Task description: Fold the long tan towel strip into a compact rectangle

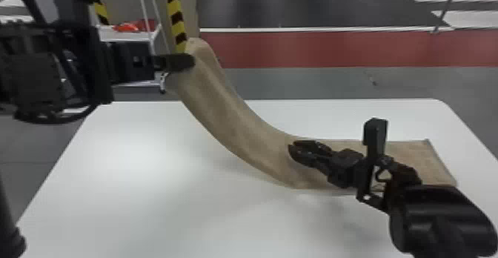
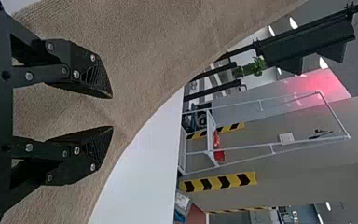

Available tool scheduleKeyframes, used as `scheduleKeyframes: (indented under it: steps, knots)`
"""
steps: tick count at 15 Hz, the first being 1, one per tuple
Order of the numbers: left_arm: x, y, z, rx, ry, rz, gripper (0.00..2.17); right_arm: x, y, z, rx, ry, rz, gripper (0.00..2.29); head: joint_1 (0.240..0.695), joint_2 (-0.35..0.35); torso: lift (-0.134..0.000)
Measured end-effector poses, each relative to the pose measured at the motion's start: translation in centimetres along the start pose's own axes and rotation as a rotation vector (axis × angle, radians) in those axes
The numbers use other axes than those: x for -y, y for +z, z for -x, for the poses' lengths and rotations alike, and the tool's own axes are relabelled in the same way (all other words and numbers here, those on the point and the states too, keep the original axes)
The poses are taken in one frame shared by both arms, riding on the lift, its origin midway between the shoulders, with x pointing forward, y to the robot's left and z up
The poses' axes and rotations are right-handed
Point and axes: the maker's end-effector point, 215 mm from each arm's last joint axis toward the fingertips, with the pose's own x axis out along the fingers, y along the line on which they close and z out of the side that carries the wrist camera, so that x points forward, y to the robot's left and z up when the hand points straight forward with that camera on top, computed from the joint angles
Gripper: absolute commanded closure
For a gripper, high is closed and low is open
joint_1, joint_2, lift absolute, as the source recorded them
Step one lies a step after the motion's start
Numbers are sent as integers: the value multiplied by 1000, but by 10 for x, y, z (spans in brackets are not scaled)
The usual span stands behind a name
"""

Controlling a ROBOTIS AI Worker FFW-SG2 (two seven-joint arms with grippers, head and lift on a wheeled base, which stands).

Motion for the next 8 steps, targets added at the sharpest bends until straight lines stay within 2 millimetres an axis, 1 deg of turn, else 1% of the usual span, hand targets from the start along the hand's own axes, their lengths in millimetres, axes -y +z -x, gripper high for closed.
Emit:
scheduleKeyframes:
  steps: [1,4,8]
  knots:
    - [-1,-2,1,0,2,-1,1379,-13,-2,-13,1,10,23,1845,653,89,-128]
    - [-2,-2,6,6,2,-3,1379,-45,0,-41,7,57,45,1845,652,141,-128]
    - [2,-2,14,26,10,-28,1379,-64,-1,-62,-13,106,23,1845,650,173,-128]
